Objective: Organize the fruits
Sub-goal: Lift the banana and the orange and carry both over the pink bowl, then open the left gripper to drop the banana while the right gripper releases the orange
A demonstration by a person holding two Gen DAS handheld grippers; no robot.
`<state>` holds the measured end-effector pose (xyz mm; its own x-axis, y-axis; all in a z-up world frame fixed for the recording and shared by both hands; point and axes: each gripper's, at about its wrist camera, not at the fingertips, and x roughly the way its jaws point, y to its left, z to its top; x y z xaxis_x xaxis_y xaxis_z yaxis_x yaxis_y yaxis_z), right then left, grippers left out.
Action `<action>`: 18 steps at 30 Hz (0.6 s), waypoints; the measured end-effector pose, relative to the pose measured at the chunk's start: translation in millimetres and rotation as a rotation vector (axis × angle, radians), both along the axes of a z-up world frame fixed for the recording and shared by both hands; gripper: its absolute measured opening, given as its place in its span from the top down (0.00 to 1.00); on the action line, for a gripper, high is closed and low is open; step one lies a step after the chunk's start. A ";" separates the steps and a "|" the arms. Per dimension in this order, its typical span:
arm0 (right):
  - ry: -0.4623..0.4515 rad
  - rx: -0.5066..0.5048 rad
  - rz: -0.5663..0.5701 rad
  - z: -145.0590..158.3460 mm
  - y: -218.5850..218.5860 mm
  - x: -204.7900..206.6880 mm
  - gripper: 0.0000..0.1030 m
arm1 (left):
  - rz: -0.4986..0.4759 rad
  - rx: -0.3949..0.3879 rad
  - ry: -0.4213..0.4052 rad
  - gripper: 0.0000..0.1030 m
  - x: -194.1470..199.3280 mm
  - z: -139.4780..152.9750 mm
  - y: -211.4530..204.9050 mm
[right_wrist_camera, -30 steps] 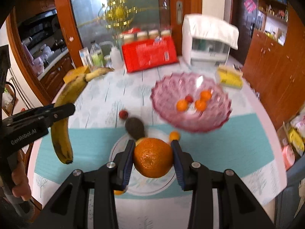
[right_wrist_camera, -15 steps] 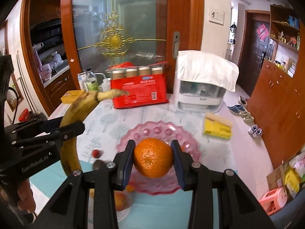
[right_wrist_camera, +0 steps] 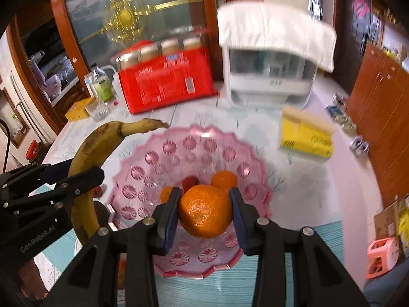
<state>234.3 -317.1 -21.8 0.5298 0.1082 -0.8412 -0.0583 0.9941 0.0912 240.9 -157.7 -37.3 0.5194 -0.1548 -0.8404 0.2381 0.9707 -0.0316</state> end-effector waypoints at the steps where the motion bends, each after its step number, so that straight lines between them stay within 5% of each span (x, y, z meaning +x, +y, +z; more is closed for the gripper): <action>1: 0.013 0.008 0.003 -7.0 -0.5 3.1 0.62 | 0.000 0.004 0.012 0.68 4.3 -8.3 -2.2; 18: 0.136 0.021 0.014 -79.1 -2.4 32.9 0.62 | 0.016 0.093 0.114 0.68 51.8 -91.5 -14.6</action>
